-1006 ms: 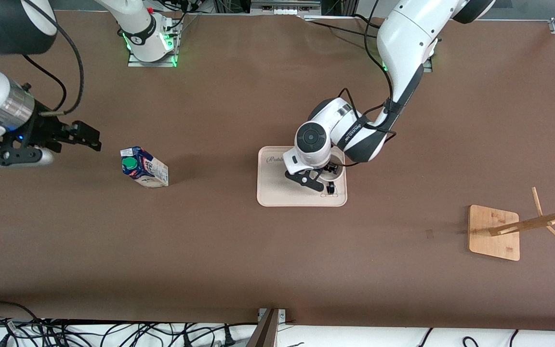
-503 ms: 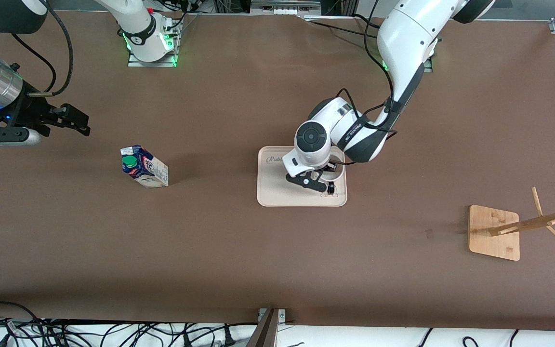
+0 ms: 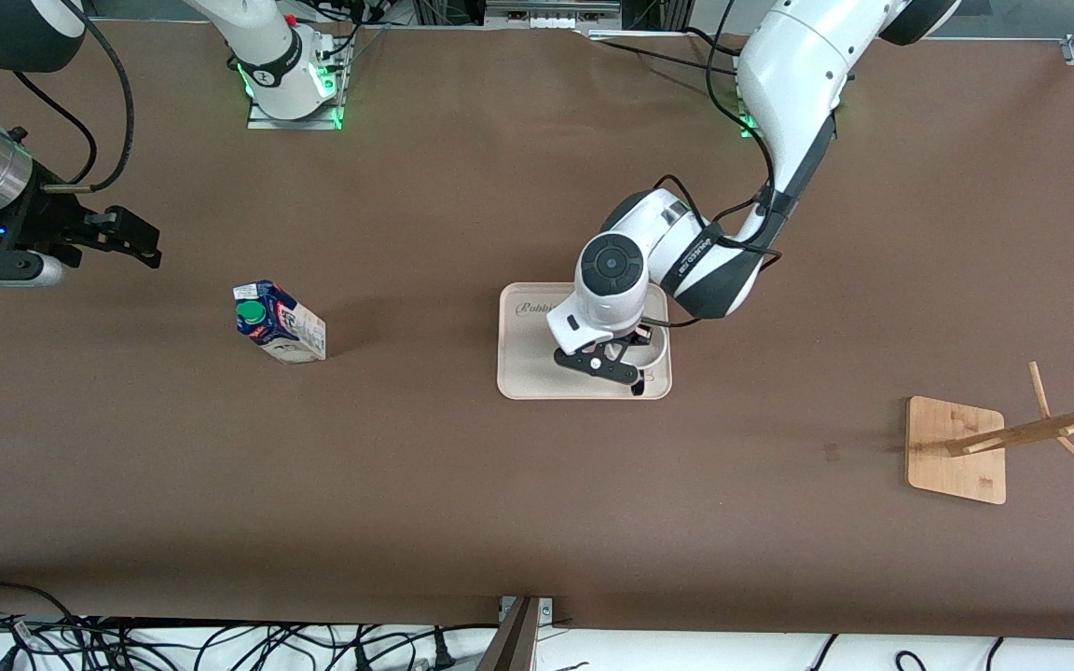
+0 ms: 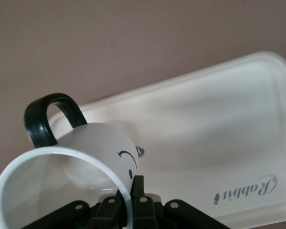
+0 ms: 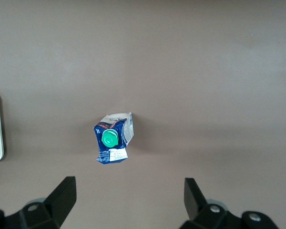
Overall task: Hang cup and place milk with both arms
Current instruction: 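Lift the white mug with the left gripper toward the wooden stand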
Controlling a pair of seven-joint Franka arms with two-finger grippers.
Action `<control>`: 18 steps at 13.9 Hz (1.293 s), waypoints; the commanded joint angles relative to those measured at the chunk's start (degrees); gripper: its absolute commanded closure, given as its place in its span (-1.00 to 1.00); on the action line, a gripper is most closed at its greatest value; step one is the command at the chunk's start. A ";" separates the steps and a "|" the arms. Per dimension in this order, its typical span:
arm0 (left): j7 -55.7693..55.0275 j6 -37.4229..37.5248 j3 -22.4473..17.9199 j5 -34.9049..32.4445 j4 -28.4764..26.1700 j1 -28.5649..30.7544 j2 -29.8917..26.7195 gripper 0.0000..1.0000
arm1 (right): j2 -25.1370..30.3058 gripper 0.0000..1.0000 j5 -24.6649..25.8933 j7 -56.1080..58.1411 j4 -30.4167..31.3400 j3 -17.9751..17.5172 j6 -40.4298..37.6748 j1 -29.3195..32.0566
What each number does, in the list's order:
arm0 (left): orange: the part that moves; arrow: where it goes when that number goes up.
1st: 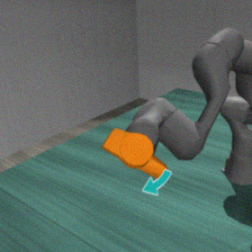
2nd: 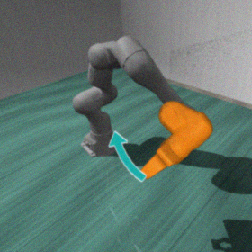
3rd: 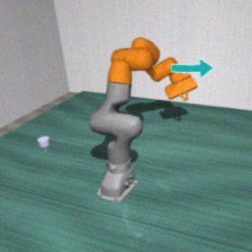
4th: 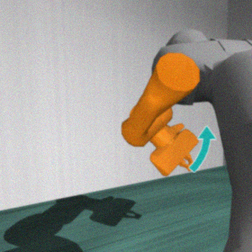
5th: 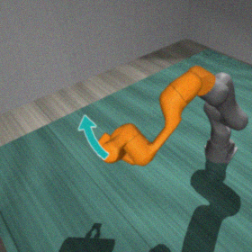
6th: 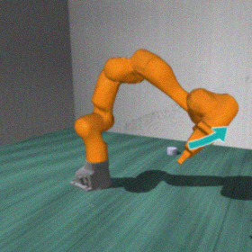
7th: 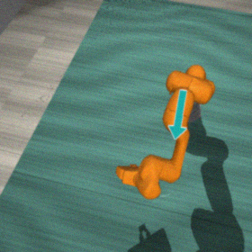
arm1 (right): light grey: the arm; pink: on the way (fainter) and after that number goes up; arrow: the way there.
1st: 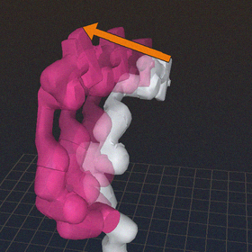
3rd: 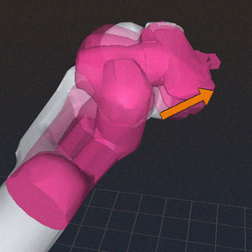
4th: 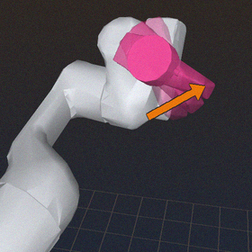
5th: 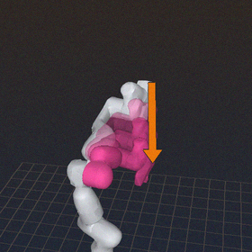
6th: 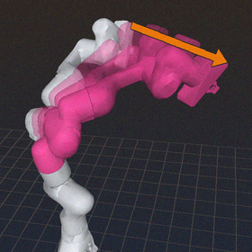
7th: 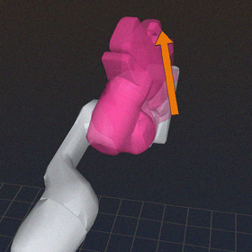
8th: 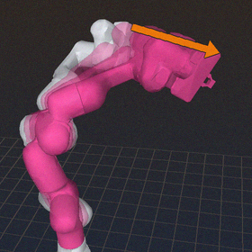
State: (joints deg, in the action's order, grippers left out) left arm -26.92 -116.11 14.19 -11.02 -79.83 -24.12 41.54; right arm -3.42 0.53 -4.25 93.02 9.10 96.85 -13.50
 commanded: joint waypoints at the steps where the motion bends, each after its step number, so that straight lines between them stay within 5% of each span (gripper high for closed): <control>1: 0.02 4.92 0.58 4.92 4.33 5.46 -3.64 1.00 | -0.72 -1.00 0.26 -0.76 -1.35 -0.04 0.61 0.32; 5: 4.91 8.27 -0.12 5.49 4.51 13.82 -9.89 1.00 | -0.72 -1.00 0.34 -0.76 -1.35 -0.04 0.97 0.32; 10: 14.26 8.45 -0.12 -1.63 4.51 20.33 -16.39 1.00 | -0.72 -1.00 0.08 -0.76 -1.35 -0.04 0.97 0.32; 15: 14.79 10.55 0.49 0.11 4.51 27.88 -18.25 1.00 | -0.72 -1.00 0.08 -0.85 -1.35 -0.04 0.97 0.23; 18: 14.87 13.19 0.23 7.22 4.51 32.98 -18.25 1.00 | -0.72 -1.00 0.08 -0.85 -1.35 -0.04 0.97 0.05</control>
State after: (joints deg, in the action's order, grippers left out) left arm -13.12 -104.25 13.67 -7.17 -74.58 5.65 24.21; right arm -3.63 0.53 -4.35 92.90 9.19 98.15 -13.50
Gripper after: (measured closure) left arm 0.943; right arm 0.000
